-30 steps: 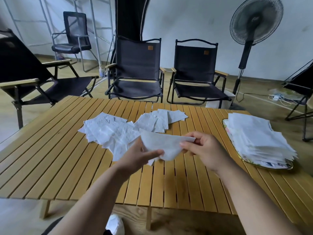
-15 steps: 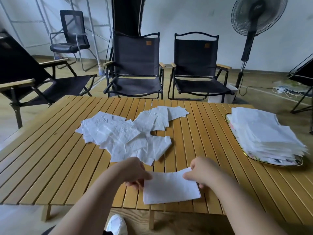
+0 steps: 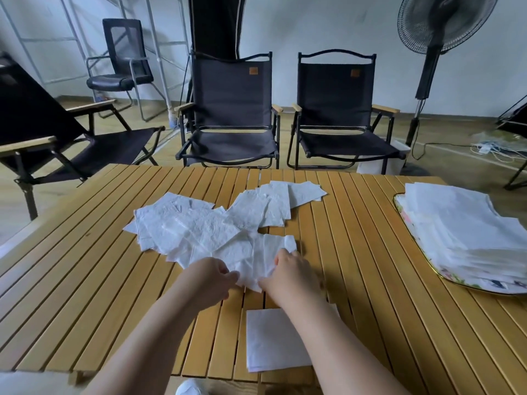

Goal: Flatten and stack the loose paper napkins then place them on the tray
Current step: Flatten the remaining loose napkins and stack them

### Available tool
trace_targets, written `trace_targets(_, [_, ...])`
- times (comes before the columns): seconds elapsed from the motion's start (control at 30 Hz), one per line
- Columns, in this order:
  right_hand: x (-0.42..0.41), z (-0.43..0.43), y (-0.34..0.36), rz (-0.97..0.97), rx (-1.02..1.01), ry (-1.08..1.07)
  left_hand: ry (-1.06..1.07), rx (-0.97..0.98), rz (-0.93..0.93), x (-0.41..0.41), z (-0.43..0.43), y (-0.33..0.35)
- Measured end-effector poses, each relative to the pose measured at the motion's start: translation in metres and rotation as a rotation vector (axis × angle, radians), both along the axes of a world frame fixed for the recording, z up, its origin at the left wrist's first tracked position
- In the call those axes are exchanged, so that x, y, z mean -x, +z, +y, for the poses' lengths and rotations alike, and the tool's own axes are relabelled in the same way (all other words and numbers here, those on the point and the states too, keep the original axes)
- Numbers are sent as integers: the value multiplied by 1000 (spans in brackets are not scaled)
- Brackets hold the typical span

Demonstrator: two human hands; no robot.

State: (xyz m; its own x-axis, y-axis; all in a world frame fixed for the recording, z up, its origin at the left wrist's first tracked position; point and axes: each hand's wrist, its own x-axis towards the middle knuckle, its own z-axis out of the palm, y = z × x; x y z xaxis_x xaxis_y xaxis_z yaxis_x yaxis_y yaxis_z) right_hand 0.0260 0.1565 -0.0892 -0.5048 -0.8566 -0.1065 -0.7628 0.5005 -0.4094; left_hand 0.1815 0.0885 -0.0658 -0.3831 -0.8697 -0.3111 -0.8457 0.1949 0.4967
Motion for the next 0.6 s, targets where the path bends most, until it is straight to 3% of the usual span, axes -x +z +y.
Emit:
trace_targets(0.23, [21,3,0,-145,116,-67,28,10,85,-17,-8,-5])
trace_targets(0.47, [37,25,32,-376,389,-42,70,27,391,-5,-7,1])
trace_targets(0.6, [45,40,49,-441,485,29,32,32,470,-1,-4,1])
